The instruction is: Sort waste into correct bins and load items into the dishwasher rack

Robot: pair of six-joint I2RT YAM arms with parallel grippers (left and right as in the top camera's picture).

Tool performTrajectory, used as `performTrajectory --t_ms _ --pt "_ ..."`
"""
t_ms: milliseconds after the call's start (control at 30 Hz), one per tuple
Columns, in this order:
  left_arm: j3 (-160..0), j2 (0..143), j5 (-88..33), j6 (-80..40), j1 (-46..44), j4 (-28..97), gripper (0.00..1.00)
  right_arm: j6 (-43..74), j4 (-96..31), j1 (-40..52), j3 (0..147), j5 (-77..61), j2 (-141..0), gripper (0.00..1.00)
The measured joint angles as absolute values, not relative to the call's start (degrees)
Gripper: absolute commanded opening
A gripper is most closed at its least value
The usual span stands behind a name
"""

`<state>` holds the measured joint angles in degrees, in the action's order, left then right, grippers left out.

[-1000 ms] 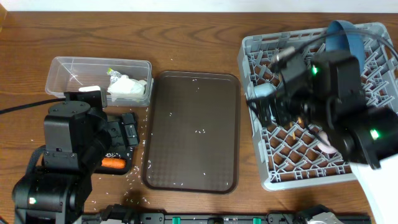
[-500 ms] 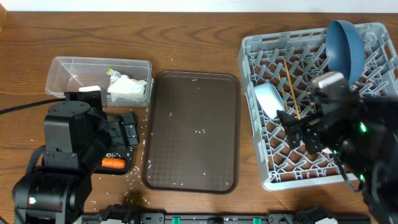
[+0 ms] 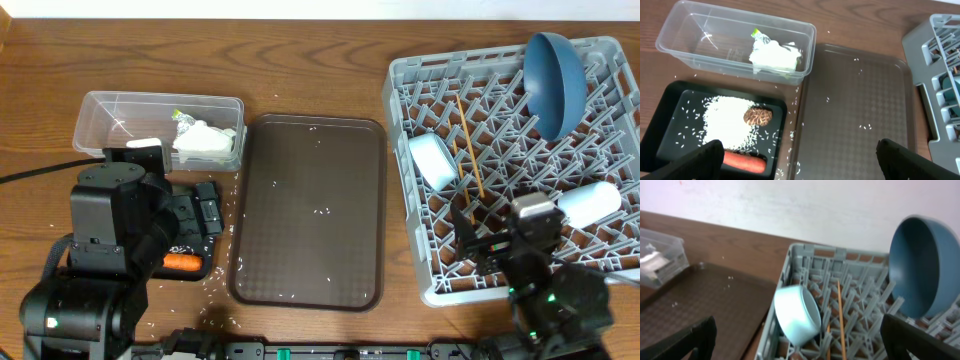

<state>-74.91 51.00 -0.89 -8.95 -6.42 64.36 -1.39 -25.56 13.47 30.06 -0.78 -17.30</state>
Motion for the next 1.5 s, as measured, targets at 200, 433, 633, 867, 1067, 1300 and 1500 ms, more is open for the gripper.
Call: performTrajectory --t_ms 200,433,633,867,1067,1300,1500 --pt "-74.9 51.0 -0.9 -9.0 -6.4 64.4 0.98 -0.6 -19.8 12.4 17.4 -0.9 -8.3 0.99" --pt "-74.9 51.0 -0.9 -9.0 -6.4 64.4 0.98 -0.6 -14.9 12.4 7.7 -1.1 -1.1 0.99" --pt "-74.9 51.0 -0.9 -9.0 -6.4 64.4 0.98 -0.6 -8.2 12.4 2.5 -1.1 -0.8 0.99" --pt "-74.9 51.0 -0.9 -9.0 -6.4 64.4 0.98 -0.6 -4.4 12.4 0.8 -1.1 -0.7 0.99" --pt "-74.9 51.0 -0.9 -9.0 -6.4 64.4 0.98 -0.6 -4.2 12.4 0.6 -1.1 -0.7 0.99" --pt "-74.9 51.0 -0.9 -9.0 -6.4 64.4 0.98 -0.6 -4.2 12.4 0.6 -1.1 -0.7 0.99" --pt "-74.9 51.0 -0.9 -9.0 -6.4 64.4 0.98 -0.6 -4.2 12.4 0.6 -1.1 -0.7 0.99"
